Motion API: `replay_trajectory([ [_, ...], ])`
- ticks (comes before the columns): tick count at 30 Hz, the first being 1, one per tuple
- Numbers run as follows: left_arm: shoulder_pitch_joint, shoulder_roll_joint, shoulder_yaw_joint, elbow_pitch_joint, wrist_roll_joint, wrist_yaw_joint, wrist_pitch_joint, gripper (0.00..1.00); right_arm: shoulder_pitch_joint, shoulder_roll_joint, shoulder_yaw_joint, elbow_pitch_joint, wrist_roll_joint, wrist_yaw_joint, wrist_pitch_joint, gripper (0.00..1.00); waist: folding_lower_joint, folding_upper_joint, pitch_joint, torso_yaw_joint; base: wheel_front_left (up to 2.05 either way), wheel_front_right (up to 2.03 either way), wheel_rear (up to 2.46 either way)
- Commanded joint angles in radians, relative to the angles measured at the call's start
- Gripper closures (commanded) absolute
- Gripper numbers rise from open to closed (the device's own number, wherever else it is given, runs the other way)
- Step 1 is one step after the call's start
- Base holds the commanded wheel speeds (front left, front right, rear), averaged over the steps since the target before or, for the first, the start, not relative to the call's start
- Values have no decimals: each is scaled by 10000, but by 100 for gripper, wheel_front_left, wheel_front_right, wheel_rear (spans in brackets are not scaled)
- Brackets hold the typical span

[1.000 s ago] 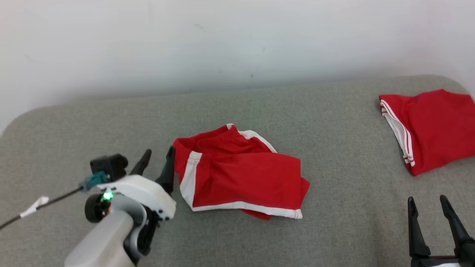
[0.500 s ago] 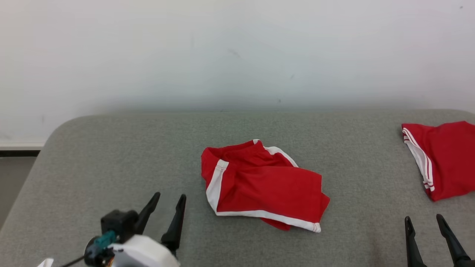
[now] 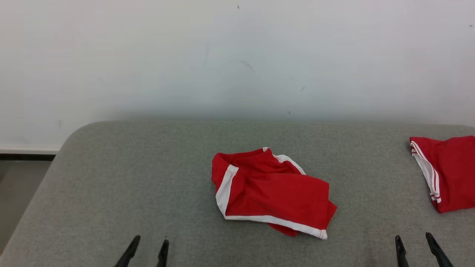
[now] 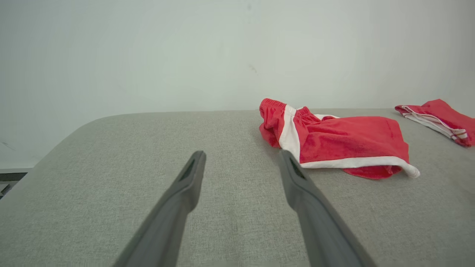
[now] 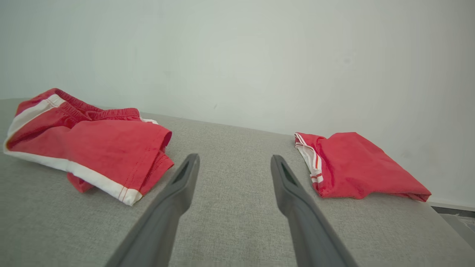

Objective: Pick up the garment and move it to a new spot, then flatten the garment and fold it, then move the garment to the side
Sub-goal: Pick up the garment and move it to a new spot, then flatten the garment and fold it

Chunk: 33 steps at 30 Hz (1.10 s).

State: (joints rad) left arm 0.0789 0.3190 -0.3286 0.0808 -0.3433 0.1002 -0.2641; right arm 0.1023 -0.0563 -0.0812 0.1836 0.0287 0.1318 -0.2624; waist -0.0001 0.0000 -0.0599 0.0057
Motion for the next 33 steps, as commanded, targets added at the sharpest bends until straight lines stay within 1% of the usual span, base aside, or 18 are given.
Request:
replay_trajectory([
  [1,299,-114,186,-54,264,-150,4,0,141,7,6,59,-62,-24,-22,0,1,0,-42,12,0,0,0],
  [7,950,-820,1141,-12,1004,-789,4,0,226,34,24,237,45,-26,-22,0,1,0,-116,32,0,0,0],
  [12,1048,-1175,1677,165,1443,-1318,4,0,142,44,65,288,54,-26,-22,0,1,0,-112,16,0,0,0],
  [16,1007,-1401,2018,243,1761,-1599,4,0,94,47,84,301,40,-26,-22,0,1,0,-102,-27,0,0,0],
  [22,964,-1658,2361,277,2028,-1875,4,0,54,49,117,288,18,-26,-22,0,1,0,-90,-152,0,0,0],
  [25,688,-1730,2331,149,2181,-1992,2,0,-19,50,186,294,19,-26,-22,0,1,0,-62,-277,0,0,0],
  [27,279,-1637,2232,168,2244,-2121,4,0,-120,49,254,283,15,-26,-22,0,1,0,6,-396,0,0,0],
  [30,-556,-1488,1777,325,2395,-2225,4,0,-269,49,342,225,35,-24,-22,0,1,0,123,-626,0,0,0],
  [33,-1697,-1243,1179,811,2506,-2292,4,0,-413,48,467,215,66,-24,-22,0,1,0,288,-947,0,0,0],
])
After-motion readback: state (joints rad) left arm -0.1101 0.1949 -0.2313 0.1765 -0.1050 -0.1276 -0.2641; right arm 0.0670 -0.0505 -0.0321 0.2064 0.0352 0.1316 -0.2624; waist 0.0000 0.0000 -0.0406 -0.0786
